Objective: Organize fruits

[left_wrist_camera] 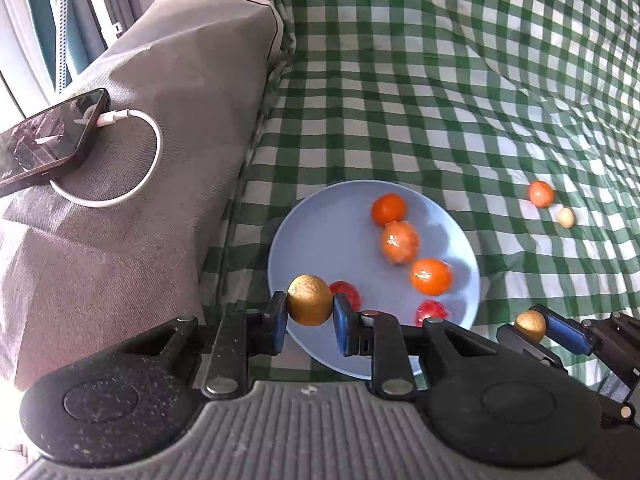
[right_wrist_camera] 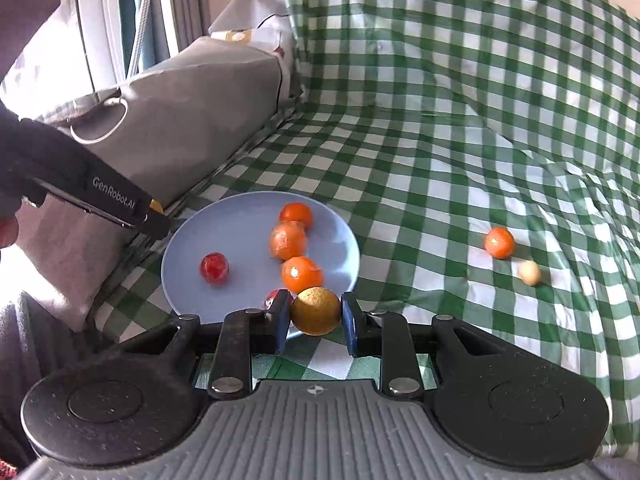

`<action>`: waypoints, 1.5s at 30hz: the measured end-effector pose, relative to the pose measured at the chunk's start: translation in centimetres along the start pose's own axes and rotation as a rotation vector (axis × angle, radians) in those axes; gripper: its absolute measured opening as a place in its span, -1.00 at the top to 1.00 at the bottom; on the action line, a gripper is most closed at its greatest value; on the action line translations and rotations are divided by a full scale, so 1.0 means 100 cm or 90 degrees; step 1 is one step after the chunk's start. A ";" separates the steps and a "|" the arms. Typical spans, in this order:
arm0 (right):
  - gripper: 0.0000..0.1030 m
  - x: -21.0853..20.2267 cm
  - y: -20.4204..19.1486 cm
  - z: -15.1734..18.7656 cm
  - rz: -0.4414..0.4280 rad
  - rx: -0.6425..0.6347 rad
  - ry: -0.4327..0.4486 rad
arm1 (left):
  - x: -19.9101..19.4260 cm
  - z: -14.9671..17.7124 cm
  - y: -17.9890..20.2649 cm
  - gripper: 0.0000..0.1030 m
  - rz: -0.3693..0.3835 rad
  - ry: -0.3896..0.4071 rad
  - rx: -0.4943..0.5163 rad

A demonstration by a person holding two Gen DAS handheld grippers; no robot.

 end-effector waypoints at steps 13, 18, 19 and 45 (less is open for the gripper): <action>0.45 0.058 -0.016 -0.031 0.000 -0.056 -0.039 | 0.046 -0.033 -0.003 0.48 -0.018 -0.028 0.007; 0.45 0.071 -0.017 -0.036 -0.003 -0.064 -0.051 | 0.058 -0.039 -0.002 0.48 -0.019 -0.036 0.015; 0.45 0.073 -0.017 -0.037 -0.004 -0.065 -0.052 | 0.060 -0.040 -0.002 0.46 -0.017 -0.034 0.019; -0.98 -0.048 -0.026 0.016 0.040 0.009 -0.040 | -0.047 0.066 -0.016 -0.99 -0.047 0.042 0.041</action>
Point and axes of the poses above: each gripper's, at about its wrist camera, not at the fingertips, and x roughly the way its jaws point, y to its right, z to its underside, the point moved 4 cm from there along x, roughly the way its jaws point, and after that the axes turned 12 degrees about -y, right-handed, at the moved point
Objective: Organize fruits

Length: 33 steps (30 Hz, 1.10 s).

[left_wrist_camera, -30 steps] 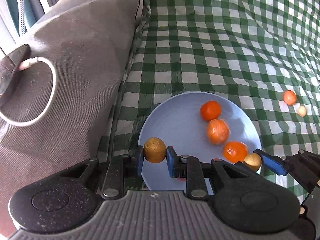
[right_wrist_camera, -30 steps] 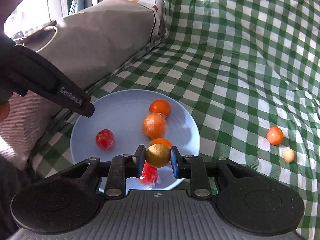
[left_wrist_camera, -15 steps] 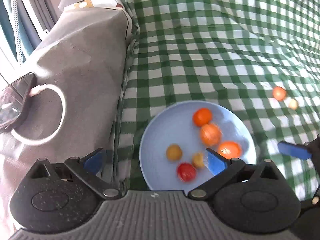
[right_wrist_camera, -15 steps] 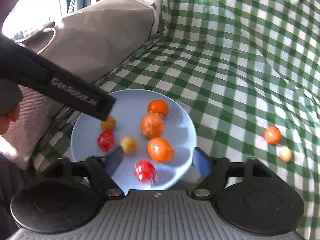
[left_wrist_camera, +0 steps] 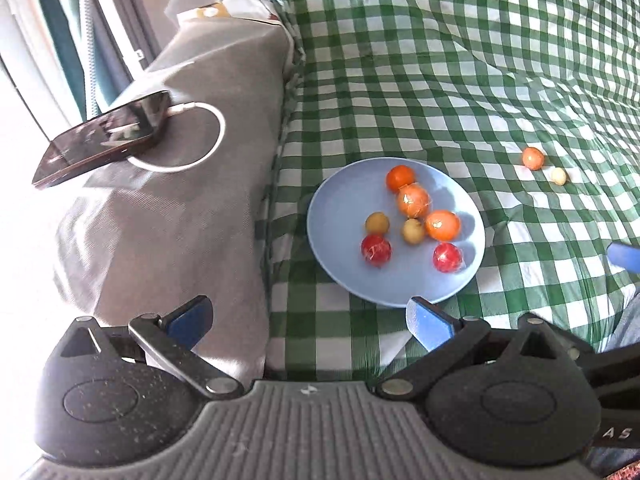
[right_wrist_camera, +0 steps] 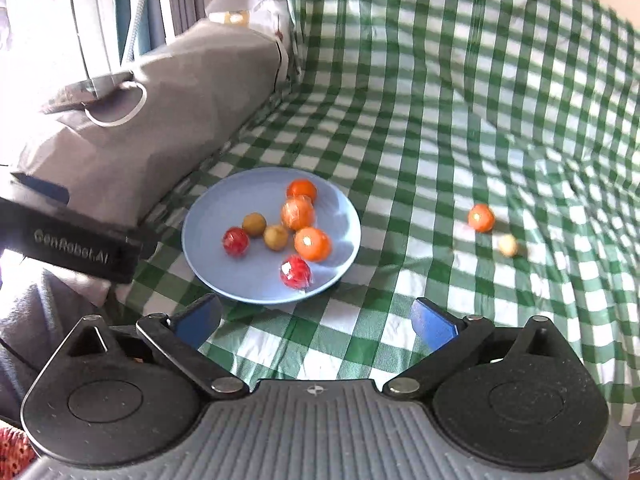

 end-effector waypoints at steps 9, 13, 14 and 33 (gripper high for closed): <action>-0.98 -0.035 -0.004 0.014 0.015 -0.024 0.059 | -0.027 0.013 0.010 -0.99 0.001 0.038 -0.015; -0.98 -0.045 0.001 0.021 0.017 -0.017 0.069 | -0.038 0.014 0.019 -0.99 -0.002 0.060 0.003; -0.99 -0.047 0.002 0.022 0.019 -0.014 0.073 | -0.040 0.014 0.021 -0.99 -0.004 0.063 0.007; -0.98 -0.050 0.001 0.025 0.020 0.000 0.077 | -0.040 0.016 0.017 -0.99 -0.010 0.057 0.003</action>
Point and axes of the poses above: each gripper's, at about its wrist camera, not at the fingertips, and x roughly the way its jaws point, y to its right, z to its underside, the point moved 4 cm from there along x, roughly the way its jaws point, and after that the axes turned 12 degrees about -y, right-handed, at the moved point
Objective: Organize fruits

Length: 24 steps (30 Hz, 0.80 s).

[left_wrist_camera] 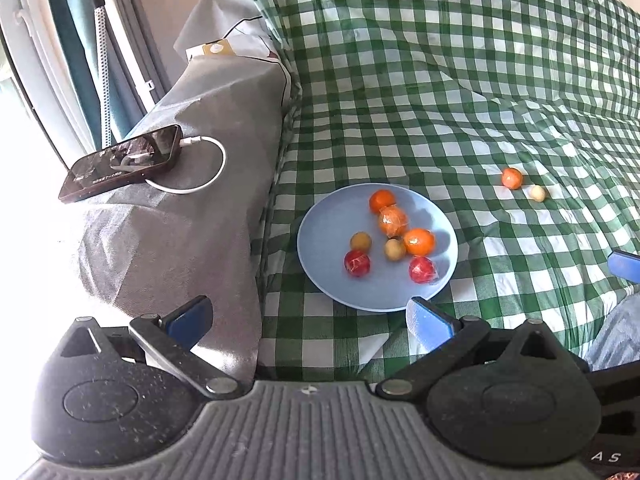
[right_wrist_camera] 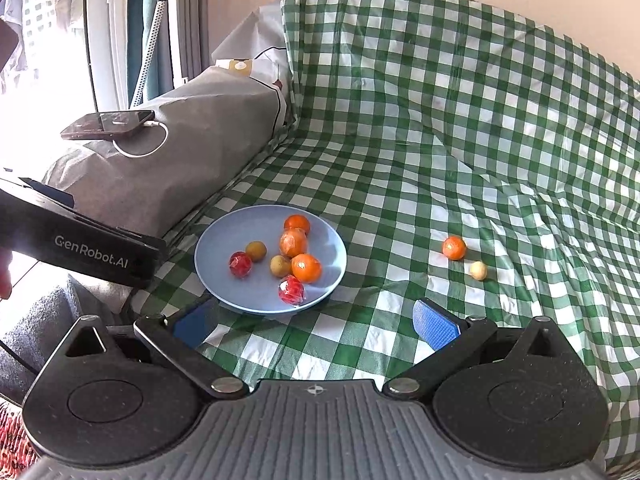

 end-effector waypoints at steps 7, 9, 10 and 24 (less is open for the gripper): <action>-0.99 0.005 0.002 0.000 -0.003 0.004 -0.008 | 0.005 -0.001 0.002 -0.99 -0.001 -0.010 0.000; -0.98 0.007 0.003 0.000 -0.005 0.008 -0.011 | 0.007 -0.002 0.003 -0.99 -0.001 -0.014 0.001; -0.99 0.008 0.005 0.000 -0.005 0.012 -0.010 | 0.008 -0.003 0.004 -0.99 -0.001 -0.015 0.003; -0.99 0.041 0.049 0.000 0.015 0.097 -0.029 | 0.038 -0.045 0.035 -0.99 0.007 -0.029 0.033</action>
Point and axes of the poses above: each gripper's, at about its wrist camera, not at the fingertips, and x roughly the way its jaws point, y to its right, z to its underside, the point moved 4 cm from there along x, roughly the way its jaws point, and after that the axes turned 12 degrees about -y, right-handed, at the moved point
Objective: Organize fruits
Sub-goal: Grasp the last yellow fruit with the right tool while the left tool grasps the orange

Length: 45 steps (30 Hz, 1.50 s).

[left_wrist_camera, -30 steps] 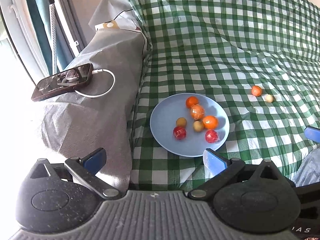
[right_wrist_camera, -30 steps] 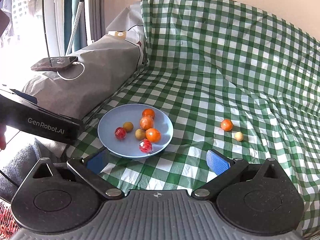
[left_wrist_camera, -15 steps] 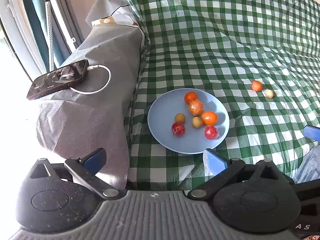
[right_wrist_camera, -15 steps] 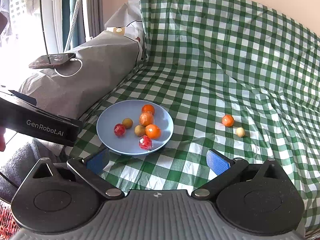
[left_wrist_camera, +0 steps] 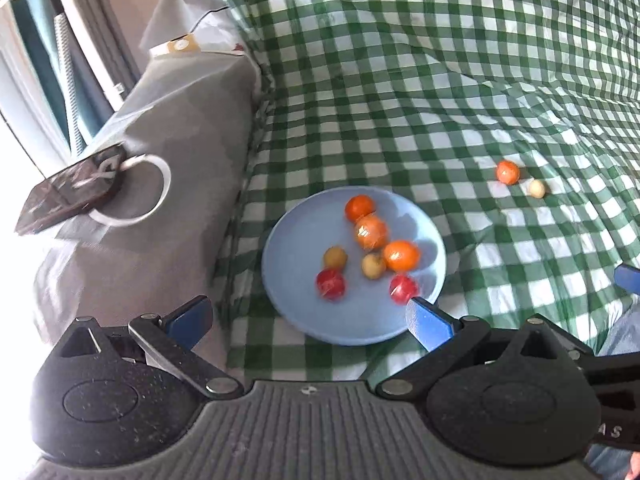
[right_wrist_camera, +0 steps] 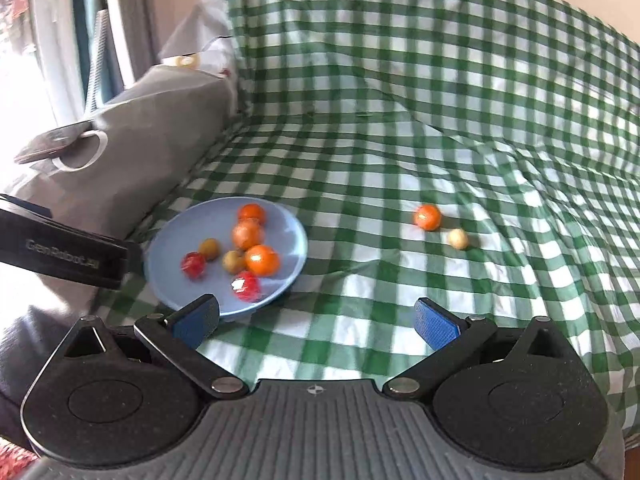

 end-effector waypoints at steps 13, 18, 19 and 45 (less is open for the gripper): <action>-0.98 0.113 0.141 -0.036 0.158 0.112 -0.010 | 0.090 -0.118 0.118 -0.99 0.103 0.027 0.132; -0.97 0.171 0.181 -0.049 0.146 0.126 -0.035 | 0.142 -0.154 0.168 -0.99 0.156 0.009 0.173; -0.97 0.179 0.184 -0.052 0.139 0.122 -0.030 | 0.150 -0.157 0.175 -0.99 0.160 0.006 0.179; 0.49 0.186 0.220 -0.048 0.141 0.202 0.053 | 0.169 -0.173 0.229 0.24 0.261 0.010 0.208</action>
Point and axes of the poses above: each gripper's, at about its wrist camera, not at the fingertips, and x roughly the way its jaws point, y to its right, z to its underside, the point moved 4 cm from there along x, roughly the way its jaws point, and after that the axes turned 12 degrees about -y, right-handed, at the moved point
